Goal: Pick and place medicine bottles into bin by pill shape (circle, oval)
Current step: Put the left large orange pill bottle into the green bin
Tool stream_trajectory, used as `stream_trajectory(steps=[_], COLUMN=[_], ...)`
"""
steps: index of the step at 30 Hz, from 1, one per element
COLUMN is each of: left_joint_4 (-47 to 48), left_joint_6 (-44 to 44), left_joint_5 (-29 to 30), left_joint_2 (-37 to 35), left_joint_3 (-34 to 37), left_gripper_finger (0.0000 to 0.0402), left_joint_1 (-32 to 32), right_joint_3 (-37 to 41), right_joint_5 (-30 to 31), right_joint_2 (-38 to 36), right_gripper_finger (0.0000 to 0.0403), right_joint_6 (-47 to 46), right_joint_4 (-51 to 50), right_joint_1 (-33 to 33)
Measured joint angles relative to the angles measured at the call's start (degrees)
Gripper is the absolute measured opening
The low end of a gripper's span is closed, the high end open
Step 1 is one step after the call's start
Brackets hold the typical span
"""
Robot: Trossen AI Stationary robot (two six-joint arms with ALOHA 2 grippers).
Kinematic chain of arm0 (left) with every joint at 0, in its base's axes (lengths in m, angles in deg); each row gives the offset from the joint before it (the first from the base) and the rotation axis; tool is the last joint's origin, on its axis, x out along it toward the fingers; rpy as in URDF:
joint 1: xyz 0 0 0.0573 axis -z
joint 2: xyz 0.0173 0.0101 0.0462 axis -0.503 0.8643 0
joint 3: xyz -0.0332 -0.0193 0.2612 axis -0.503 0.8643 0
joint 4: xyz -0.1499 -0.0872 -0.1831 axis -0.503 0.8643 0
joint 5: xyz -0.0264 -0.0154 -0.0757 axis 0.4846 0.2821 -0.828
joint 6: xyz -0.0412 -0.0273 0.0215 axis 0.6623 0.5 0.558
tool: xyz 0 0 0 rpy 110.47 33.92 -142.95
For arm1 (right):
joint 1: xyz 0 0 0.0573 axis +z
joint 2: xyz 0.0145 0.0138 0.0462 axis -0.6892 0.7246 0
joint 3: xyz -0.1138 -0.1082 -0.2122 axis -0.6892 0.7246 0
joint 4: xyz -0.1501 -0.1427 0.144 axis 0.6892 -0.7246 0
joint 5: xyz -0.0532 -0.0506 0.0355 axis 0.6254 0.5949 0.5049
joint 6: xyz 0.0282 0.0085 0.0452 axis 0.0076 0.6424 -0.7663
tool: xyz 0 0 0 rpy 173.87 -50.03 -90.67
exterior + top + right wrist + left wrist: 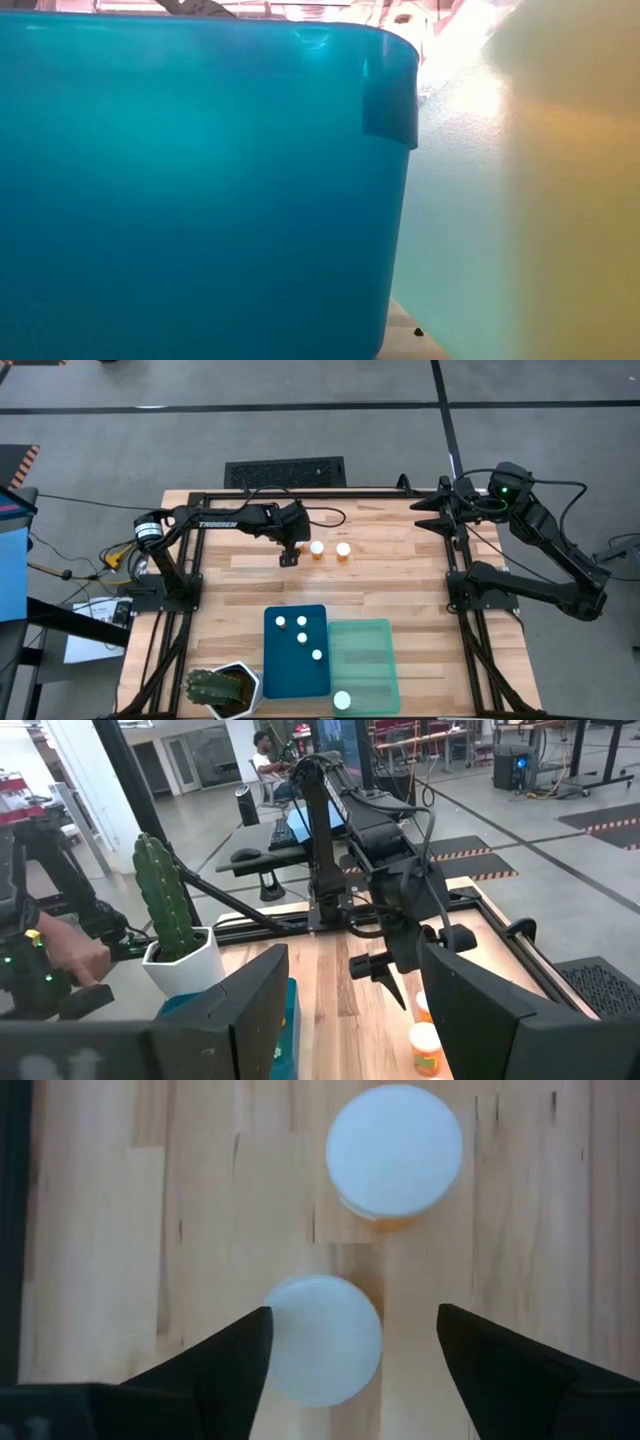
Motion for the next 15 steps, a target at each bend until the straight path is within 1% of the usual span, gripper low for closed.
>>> stream_trajectory(steps=[6, 8, 11, 15], left_joint_4=[0.0, -0.8, 0.0, 2.5], left_joint_6=[0.2, 0.2, 0.8, 1.2], left_joint_5=[0.2, 2.8, 6.2, 6.4], left_joint_2=[0.0, 0.0, 0.0, 0.0], left_joint_3=[0.0, 0.0, -1.4, -3.7], left_gripper_finger=[0.0247, 0.0245, 0.0253, 0.0277], left_joint_1=[-1.4, -1.3, -1.2, -1.2], right_joint_3=[0.0, 0.0, 0.0, 0.0], right_joint_5=[0.0, 0.0, 0.0, 0.0], right_joint_2=[0.0, 0.0, 0.0, 0.0], right_gripper_finger=[0.024, 0.024, 0.024, 0.024], right_joint_6=[-0.2, -0.2, -0.2, -0.2], right_joint_4=[0.0, 0.0, 0.0, 0.0], right_joint_1=[0.0, 0.0, 0.0, 0.0])
